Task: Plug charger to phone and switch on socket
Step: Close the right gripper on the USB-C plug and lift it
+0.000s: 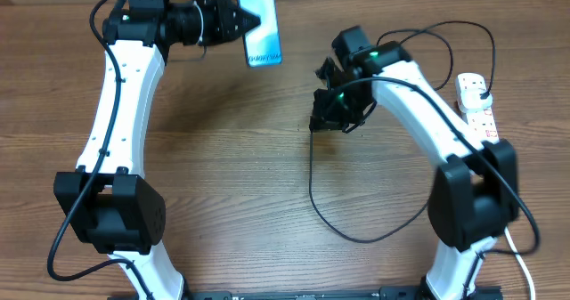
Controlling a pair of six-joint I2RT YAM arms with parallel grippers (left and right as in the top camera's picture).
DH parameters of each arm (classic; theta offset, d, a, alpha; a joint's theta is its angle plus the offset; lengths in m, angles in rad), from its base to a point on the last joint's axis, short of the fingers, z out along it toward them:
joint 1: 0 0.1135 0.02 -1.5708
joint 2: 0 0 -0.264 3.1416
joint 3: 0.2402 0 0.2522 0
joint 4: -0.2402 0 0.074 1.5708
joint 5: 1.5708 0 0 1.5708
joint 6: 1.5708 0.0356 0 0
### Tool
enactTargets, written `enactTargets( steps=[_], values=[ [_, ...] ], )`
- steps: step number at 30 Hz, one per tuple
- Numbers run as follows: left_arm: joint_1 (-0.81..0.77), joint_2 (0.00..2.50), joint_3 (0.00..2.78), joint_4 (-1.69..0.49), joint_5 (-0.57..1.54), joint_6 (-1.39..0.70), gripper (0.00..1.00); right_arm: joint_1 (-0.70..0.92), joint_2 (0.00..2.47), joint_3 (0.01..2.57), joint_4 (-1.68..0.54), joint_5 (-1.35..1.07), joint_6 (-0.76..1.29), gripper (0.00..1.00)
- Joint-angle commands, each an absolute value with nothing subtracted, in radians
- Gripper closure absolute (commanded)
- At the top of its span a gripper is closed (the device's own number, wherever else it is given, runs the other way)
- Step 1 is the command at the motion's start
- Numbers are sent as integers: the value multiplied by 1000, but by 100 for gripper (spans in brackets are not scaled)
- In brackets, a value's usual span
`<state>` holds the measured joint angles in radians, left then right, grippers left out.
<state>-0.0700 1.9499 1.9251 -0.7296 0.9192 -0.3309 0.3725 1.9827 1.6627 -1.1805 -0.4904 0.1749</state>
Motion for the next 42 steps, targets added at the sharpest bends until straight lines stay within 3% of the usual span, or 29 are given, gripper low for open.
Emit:
enactTargets(
  steps=[1, 15, 21, 27, 33, 37, 38, 40, 42],
  values=[
    [-64, 1944, 1946, -613, 1194, -348, 96, 371, 1881, 1697, -1185, -656, 20, 96],
    [-64, 1944, 1946, -445, 1388, -350, 96, 371, 1775, 1697, -1157, -654, -19, 96],
    [-59, 1944, 1946, -432, 1359, -382, 96, 371, 1777, 1640, -1153, -609, -16, 96],
    [-35, 1944, 1946, -496, 1195, -427, 96, 385, 1779, 1471, -1109, -576, -14, 96],
    [-11, 1944, 1946, -660, 1037, -426, 96, 385, 1779, 1258, -1014, -323, 225, 96],
    [-7, 1944, 1946, -692, 1013, -418, 96, 385, 1779, 1192, -1015, -57, 502, 96],
    [-7, 1944, 1946, -693, 1014, -418, 96, 385, 1779, 1184, -1015, -27, 529, 96],
    [-7, 1944, 1946, -696, 1013, -418, 96, 385, 1779, 1172, -1010, -12, 535, 76],
    [-8, 1944, 1946, -700, 1013, -418, 96, 385, 1779, 1163, -1007, -12, 535, 73]
  ],
)
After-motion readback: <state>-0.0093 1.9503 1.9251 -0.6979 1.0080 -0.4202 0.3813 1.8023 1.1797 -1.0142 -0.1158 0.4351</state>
